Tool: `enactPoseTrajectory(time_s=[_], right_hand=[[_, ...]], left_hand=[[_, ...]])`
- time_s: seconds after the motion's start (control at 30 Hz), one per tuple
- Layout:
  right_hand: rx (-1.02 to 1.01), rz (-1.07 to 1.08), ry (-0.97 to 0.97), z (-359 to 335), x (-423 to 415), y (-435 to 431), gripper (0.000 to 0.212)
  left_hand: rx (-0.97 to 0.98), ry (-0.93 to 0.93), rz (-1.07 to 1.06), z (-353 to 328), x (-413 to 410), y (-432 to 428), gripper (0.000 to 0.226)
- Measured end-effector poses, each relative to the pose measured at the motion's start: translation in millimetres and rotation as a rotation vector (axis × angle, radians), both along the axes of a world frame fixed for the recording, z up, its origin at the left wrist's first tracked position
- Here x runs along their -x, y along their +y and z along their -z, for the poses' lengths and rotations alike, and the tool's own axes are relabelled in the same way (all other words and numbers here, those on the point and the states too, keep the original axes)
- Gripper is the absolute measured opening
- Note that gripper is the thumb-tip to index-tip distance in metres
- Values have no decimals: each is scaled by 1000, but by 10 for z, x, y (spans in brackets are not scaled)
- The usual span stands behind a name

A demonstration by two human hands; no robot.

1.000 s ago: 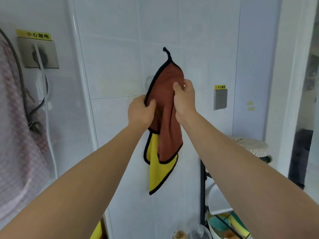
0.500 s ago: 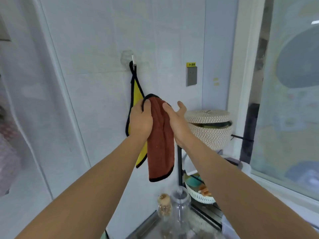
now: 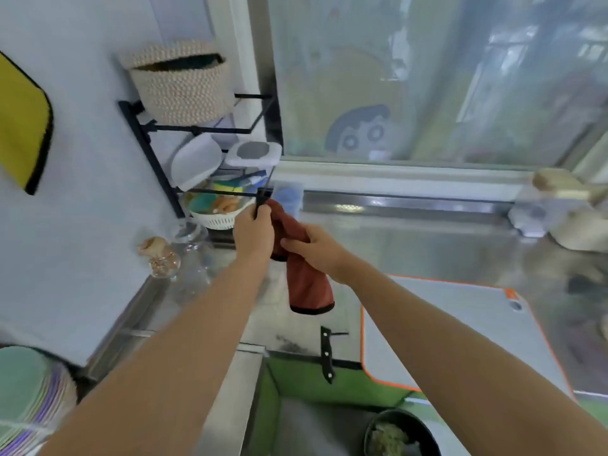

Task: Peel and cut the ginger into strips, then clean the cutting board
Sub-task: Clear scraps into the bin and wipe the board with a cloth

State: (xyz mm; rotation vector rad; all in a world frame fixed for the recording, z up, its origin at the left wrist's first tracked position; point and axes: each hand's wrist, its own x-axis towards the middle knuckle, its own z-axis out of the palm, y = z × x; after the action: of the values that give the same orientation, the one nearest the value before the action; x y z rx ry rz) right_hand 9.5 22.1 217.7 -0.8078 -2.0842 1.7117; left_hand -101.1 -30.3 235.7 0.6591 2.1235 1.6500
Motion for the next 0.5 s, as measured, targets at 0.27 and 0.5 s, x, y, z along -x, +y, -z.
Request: enactPoseTrajectory(time_s=[0.27, 0.5], right_hand=[[338, 501, 12, 682, -1605, 120, 17], [279, 753, -52, 1047, -2908, 345, 30]], left_hand=[[319, -436, 440, 840, -1558, 292, 60], [321, -541, 440, 1483, -2535, 509, 34]])
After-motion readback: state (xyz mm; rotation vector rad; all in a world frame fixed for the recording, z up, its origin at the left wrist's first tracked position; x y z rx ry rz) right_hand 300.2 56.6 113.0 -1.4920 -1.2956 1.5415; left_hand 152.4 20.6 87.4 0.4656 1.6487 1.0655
